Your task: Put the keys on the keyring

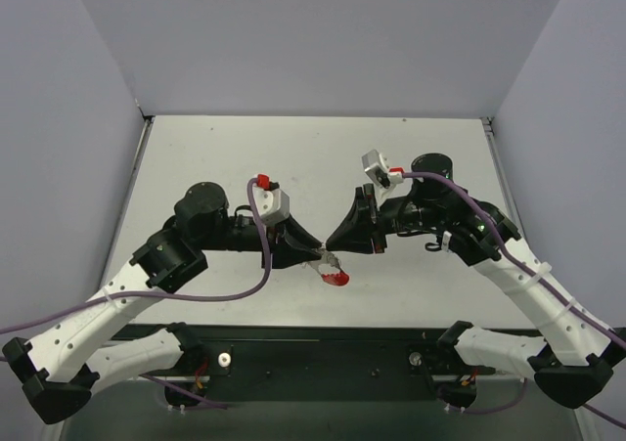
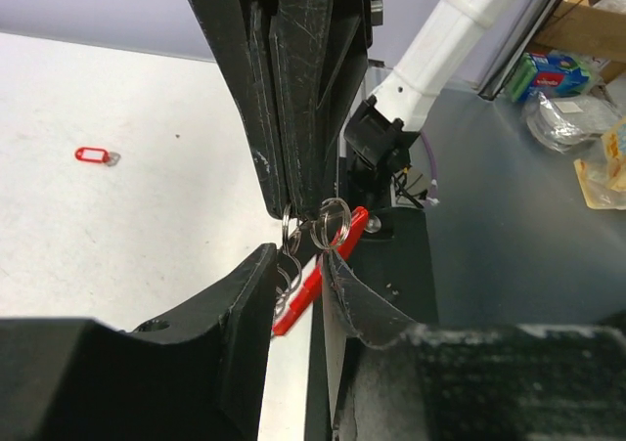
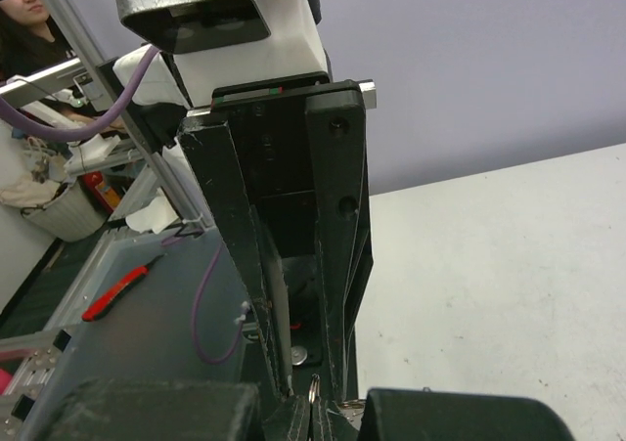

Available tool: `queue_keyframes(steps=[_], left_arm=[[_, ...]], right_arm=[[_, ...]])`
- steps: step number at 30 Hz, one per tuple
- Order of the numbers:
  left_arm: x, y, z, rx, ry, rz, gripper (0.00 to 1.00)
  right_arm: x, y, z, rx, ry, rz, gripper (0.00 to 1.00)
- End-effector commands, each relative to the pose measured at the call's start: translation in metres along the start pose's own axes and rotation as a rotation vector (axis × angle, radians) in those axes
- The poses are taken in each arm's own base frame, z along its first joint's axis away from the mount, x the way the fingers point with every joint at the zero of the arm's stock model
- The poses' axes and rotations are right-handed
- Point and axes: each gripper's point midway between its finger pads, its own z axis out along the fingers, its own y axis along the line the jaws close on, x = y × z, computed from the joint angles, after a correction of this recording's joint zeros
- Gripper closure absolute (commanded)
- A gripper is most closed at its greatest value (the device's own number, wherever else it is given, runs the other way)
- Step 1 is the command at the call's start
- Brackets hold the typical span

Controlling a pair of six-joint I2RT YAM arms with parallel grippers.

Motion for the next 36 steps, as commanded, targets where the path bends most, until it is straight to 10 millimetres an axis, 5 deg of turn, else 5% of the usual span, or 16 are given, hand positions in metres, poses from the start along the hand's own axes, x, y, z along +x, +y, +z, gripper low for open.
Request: queue_keyframes(steps=[1, 16, 20, 25, 28, 32, 36], left_arm=[[-0.008, -0.01, 0.001, 0.056, 0.011, 0.021, 0.64], [-0.016, 0.0, 0.009, 0.031, -0.032, 0.027, 0.66], [-0.019, 0.003, 0.012, 0.028, -0.05, 0.027, 0.73], [-0.019, 0.004, 0.015, 0.034, -0.045, 0.017, 1.0], [-0.019, 0.004, 0.015, 0.028, -0.047, 0.018, 1.0], [-0.022, 0.008, 0.01, -0.011, -0.077, 0.031, 1.0], [-0.026, 0.007, 0.001, -0.053, -0.141, 0.053, 1.0]], right_arm=[[-0.014, 0.005, -0.003, -0.016, -0.018, -0.061, 1.0], [-0.012, 0.005, -0.002, -0.025, -0.011, -0.067, 1.0], [-0.01, 0.005, -0.002, -0.025, -0.01, -0.067, 1.0], [-0.009, 0.004, -0.002, -0.023, -0.007, -0.065, 1.0], [-0.011, -0.002, -0.004, 0.031, -0.018, -0.073, 1.0], [-0.028, -0.019, -0.019, 0.2, -0.119, -0.117, 0.7], [-0.04, -0.028, -0.038, 0.316, -0.232, -0.113, 0.27]])
